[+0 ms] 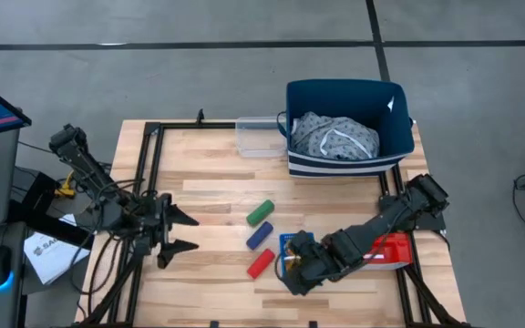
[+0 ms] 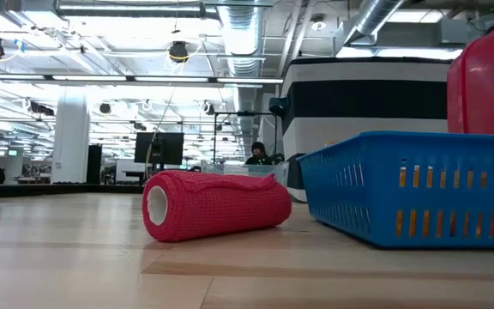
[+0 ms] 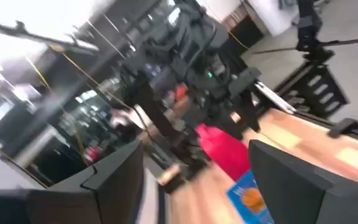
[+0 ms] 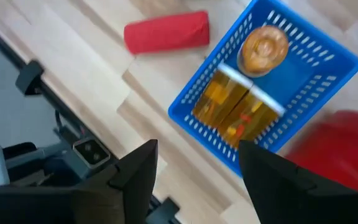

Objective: Pick & Place Medicine items
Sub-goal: Put the red bandage into the transparent bin

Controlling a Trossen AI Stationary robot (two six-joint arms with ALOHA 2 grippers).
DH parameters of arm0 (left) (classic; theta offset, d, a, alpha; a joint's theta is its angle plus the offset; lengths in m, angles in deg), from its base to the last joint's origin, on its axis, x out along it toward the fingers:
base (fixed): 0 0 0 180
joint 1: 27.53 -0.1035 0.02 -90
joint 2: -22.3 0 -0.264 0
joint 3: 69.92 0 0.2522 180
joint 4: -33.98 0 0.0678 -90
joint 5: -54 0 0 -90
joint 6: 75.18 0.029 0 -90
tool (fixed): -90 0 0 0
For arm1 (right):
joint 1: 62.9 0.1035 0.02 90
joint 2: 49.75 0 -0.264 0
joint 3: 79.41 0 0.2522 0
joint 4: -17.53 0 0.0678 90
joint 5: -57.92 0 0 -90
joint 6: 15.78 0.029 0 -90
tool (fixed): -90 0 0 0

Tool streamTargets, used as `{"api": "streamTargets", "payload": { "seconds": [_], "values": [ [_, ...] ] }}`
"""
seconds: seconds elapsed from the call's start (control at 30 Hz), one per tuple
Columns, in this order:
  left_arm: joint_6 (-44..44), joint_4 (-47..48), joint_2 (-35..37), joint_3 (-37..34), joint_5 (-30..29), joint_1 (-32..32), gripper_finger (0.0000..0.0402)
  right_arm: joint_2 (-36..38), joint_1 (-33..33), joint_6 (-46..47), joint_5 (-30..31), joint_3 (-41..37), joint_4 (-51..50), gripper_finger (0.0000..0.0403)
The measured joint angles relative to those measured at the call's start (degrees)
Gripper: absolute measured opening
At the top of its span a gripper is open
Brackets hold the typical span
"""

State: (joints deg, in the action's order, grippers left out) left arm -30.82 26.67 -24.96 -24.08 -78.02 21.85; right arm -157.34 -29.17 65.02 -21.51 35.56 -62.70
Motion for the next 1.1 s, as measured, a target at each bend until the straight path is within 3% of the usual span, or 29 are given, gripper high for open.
{"api": "streamTargets", "payload": {
  "seconds": [0.2,0.5,0.87,0.97,1.1],
  "values": [
    [-21.2,17.8,-6.2,3.2,11.2,0.1,0.0285,0.0,2.5,0.2,0.0,0.0,0.1,0.0219],
    [-37.1,8.4,-27.2,2.8,13.5,-0.1,0.0283,0.0,3.6,0.2,1.5,0.0,3.6,0.0219],
    [-36.5,-12.3,-52.8,2.8,12.6,-4.4,0.0276,0.0,6.0,-1.0,6.6,0.0,13.8,0.0219],
    [-32.4,-15.2,-57.1,3.1,7.6,-5.7,0.0268,0.0,6.4,-1.6,8.6,0.0,15.6,0.0219],
    [-29.5,-16.5,-59.7,5.5,7.7,-7.2,0.0262,0.0,6.8,-1.9,9.0,0.0,16.5,0.0219]
  ]
}}
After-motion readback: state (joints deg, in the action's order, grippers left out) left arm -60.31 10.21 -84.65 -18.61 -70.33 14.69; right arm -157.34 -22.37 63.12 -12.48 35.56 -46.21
